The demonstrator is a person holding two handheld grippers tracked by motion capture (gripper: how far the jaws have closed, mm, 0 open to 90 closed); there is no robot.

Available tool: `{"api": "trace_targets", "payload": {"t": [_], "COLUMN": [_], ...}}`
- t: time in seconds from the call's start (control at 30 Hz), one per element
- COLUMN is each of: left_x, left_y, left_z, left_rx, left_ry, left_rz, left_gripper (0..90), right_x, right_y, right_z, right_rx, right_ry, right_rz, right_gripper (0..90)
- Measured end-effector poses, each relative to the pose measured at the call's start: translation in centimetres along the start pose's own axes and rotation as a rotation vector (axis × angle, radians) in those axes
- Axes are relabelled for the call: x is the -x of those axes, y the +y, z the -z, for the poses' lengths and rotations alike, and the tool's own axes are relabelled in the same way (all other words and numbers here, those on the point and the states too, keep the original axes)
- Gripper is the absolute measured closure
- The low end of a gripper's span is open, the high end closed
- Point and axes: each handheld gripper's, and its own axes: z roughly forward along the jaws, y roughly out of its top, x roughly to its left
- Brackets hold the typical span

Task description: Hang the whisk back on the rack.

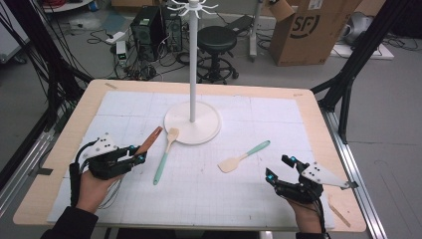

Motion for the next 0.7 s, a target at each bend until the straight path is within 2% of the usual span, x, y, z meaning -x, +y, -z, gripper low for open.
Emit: {"api": "trace_targets", "payload": {"t": [0.13,0.27,0.47,0.7], "left_x": [0.9,1.8,3.3,4.8], "left_y": [0.2,0.4,0.8,1.1], "left_z": [0.3,0.3,-0.3,-1.0], "left_rx": [0.046,0.064,0.084,0.118], "left_ry": [-0.028,-0.049,-0.095,-0.148], "left_rz": [-0.035,-0.062,-0.083,-0.081], "left_gripper": [71.7,71.9,71.9,71.9], "right_x": [-1.3,-2.7,-4.9,-7.4], "right_y": [0.8,1.8,3.3,5.3], "right_z": [-1.4,-3.3,-6.8,-9.9], "right_rx": [0.017,0.021,-0.002,-0.013], "right_ry": [0.071,0.149,0.257,0.368], "right_rz": [-0.002,-0.005,-0.002,-0.005], "right_gripper": [24.4,24.3,24.2,24.2]}}
